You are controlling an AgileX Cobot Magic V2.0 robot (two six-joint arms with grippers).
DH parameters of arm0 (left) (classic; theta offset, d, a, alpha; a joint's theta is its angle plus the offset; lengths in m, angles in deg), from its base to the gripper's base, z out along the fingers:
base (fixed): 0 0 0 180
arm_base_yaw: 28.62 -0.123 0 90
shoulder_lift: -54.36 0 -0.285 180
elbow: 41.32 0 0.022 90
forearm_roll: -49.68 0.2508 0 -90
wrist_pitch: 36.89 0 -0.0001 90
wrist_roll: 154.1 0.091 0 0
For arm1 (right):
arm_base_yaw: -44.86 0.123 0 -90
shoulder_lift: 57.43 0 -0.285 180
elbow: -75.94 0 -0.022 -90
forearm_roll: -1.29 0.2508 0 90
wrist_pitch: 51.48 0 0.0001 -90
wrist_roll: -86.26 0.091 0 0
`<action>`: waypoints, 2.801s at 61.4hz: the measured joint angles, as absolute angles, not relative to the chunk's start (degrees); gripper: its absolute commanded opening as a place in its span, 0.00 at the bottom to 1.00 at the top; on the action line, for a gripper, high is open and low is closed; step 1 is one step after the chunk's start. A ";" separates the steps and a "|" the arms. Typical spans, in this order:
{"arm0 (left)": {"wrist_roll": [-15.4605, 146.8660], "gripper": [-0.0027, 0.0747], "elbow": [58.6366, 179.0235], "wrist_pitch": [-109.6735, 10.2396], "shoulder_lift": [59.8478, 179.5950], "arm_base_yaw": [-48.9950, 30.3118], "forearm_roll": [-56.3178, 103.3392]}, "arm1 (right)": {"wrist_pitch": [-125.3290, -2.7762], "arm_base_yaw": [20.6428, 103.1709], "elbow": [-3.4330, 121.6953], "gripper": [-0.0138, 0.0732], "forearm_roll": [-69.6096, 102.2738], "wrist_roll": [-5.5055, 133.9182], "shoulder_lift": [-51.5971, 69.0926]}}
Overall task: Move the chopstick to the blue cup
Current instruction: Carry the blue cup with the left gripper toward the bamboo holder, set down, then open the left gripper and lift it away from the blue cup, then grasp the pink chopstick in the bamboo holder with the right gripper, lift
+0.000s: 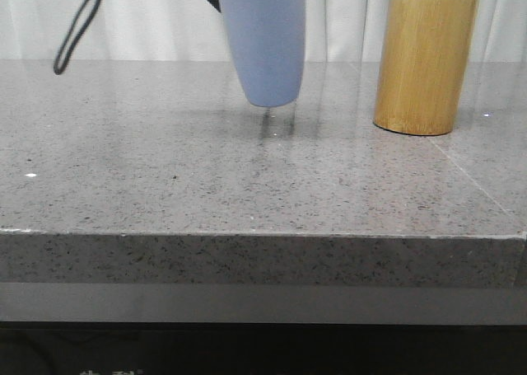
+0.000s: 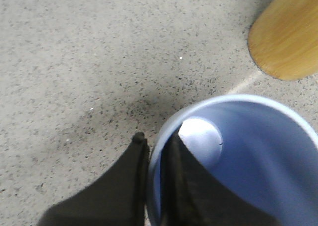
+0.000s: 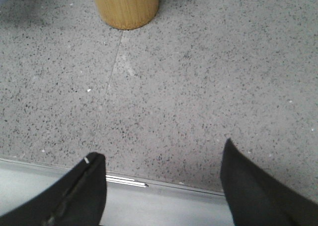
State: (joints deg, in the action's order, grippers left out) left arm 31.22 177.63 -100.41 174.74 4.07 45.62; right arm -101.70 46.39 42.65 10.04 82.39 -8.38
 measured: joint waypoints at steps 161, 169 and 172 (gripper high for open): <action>29.15 0.28 126.20 -84.46 123.14 1.27 45.63 | -99.84 36.42 85.88 0.65 36.44 75.55 40.49; 29.15 0.28 126.20 -84.36 123.14 1.27 45.63 | -99.95 36.42 87.55 0.64 38.64 74.00 42.39; 29.15 0.28 126.20 -84.32 123.14 1.27 45.63 | -99.95 36.42 87.64 0.60 39.51 73.37 42.53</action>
